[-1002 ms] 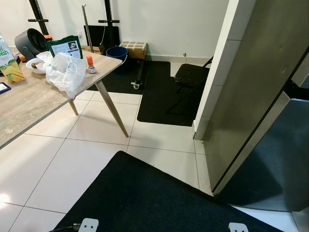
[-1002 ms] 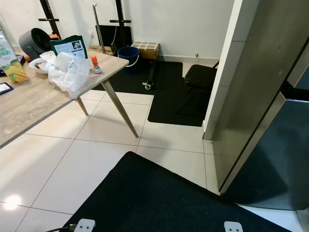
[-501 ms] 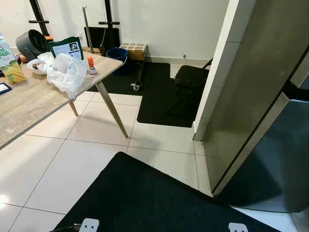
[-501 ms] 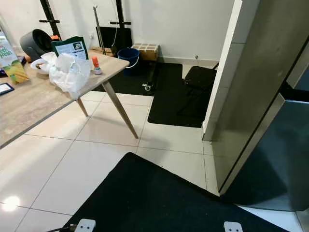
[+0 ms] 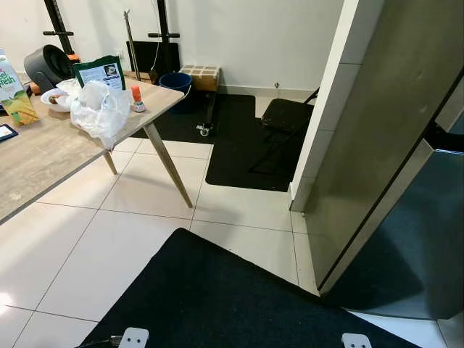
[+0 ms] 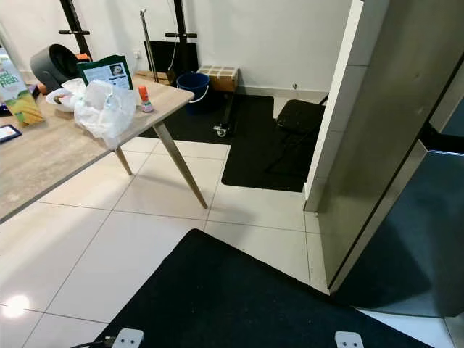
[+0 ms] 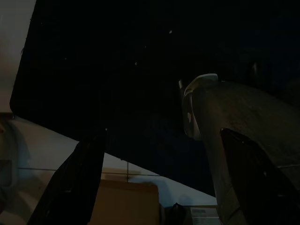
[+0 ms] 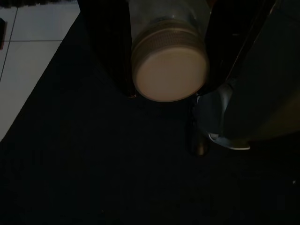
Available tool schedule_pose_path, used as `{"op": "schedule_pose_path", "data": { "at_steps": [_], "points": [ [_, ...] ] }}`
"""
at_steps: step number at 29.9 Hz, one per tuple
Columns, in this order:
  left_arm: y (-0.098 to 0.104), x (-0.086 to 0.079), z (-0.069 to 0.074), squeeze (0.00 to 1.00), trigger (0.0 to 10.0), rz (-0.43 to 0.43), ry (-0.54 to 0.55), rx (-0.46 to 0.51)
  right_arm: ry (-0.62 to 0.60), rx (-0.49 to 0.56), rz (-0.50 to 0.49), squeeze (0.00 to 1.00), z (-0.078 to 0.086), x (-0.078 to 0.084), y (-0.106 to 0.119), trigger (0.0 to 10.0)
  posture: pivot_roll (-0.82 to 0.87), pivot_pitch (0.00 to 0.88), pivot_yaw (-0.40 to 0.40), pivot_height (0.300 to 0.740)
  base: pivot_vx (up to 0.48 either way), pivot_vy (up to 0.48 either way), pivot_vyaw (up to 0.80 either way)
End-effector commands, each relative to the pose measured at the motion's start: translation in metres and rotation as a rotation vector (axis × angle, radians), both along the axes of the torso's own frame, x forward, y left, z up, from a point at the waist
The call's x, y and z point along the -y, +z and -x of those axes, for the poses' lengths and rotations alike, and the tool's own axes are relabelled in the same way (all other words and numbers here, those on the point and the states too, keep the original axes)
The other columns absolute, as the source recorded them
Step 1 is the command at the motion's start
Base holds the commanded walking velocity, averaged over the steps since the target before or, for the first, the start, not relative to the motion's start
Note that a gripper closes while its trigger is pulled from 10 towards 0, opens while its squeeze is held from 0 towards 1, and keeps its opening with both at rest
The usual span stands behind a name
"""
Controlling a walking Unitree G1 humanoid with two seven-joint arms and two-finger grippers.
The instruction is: Restocking fridge
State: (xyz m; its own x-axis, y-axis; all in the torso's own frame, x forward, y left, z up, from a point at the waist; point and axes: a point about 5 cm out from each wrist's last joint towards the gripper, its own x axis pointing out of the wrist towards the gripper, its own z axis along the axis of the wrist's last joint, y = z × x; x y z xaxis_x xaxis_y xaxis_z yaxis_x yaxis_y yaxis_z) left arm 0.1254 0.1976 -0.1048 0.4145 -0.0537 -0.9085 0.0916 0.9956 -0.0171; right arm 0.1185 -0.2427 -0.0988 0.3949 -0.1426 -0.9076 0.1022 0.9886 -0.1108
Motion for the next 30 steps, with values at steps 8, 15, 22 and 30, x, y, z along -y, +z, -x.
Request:
{"op": "schedule_pose_path", "data": {
  "at_steps": [8,15,22,30],
  "points": [
    [-0.002,0.0047,0.0035,0.0,10.0,0.011,0.001,-0.02,0.001,-0.007,0.009,0.0,-0.0014,-0.0005,0.0001,10.0,0.07,0.0,-0.013,0.74,0.0,0.0,0.0],
    [-0.002,0.0051,0.0032,0.0,10.0,0.012,0.004,-0.019,0.004,-0.015,0.013,0.0,0.0,-0.0011,-0.0005,10.0,0.07,0.0,-0.013,0.74,0.0,0.0,0.0],
    [-0.0022,0.0058,0.0035,0.0,10.0,0.013,0.003,-0.02,0.003,-0.017,0.012,0.0,0.0008,-0.0005,-0.0006,10.0,0.07,0.0,-0.014,0.74,0.0,0.0,0.0],
    [-0.0021,0.0066,0.003,0.0,10.0,0.015,0.004,-0.019,0.004,-0.02,0.01,0.0,0.0001,-0.0012,-0.0007,10.0,0.07,0.0,-0.015,0.74,0.0,0.0,-0.18]
  ]
}}
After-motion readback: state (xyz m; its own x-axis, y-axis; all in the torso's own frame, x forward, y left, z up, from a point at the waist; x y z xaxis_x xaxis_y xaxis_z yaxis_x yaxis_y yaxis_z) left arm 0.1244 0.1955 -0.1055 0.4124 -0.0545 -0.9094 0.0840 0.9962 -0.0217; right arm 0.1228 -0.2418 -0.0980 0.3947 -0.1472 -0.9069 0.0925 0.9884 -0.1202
